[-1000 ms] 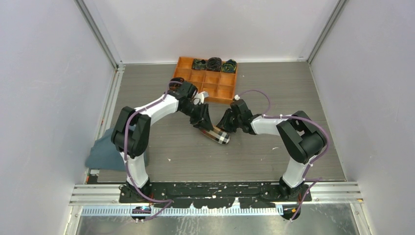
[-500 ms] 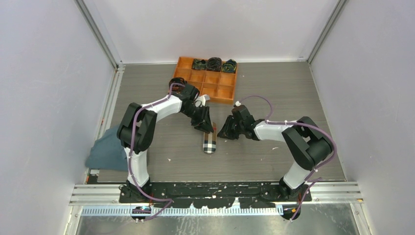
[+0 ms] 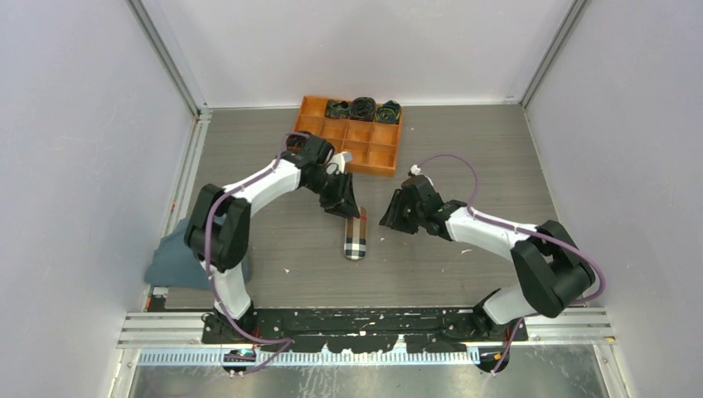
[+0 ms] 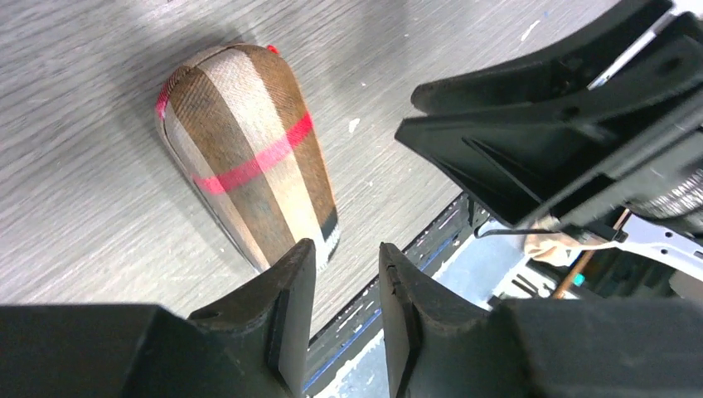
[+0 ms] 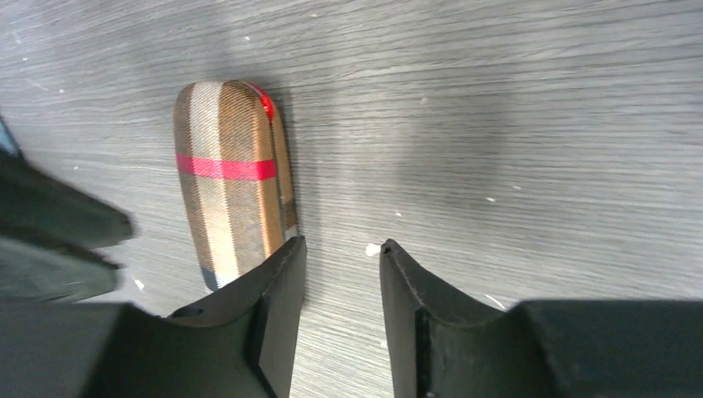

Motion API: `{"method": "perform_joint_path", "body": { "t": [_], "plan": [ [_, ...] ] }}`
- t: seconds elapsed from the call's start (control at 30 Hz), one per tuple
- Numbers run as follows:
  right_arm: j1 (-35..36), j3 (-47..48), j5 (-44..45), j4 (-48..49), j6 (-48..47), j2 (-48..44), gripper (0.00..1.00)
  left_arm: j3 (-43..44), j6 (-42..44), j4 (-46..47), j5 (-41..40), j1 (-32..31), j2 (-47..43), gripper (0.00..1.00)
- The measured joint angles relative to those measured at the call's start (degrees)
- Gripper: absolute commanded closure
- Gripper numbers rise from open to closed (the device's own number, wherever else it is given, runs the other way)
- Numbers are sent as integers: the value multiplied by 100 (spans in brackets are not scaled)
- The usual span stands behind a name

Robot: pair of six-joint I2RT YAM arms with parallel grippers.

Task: Organize the sunglasses
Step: Pick up the sunglasses case from the center of the board.

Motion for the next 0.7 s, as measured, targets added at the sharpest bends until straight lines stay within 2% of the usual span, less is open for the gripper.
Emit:
{"method": "perform_joint_path", "body": {
  "t": [0.1,0.27,0.3,0.33,0.47,0.7],
  "plan": [
    [-2,2,452,-354,-153,-295,38,-42,-2,-66,-317,-11,-485,42],
    [-83,-4,1156,-820,-304,-721,33,-356,-254,-46,-1543,-334,-1204,25],
    [-136,-9,1266,-890,-319,-804,33,-400,-345,-46,-1882,-472,-1244,18],
    [-179,-15,1331,-933,-326,-857,32,-446,-468,-39,-2245,-636,-1252,4],
    [-323,-31,1526,-1078,-352,-1010,32,-682,-857,-26,-3442,-1196,-1237,1],
    [-358,-48,1582,-1268,-415,-1099,32,-730,-1261,282,-4264,-1652,-894,0]
  ]
}}
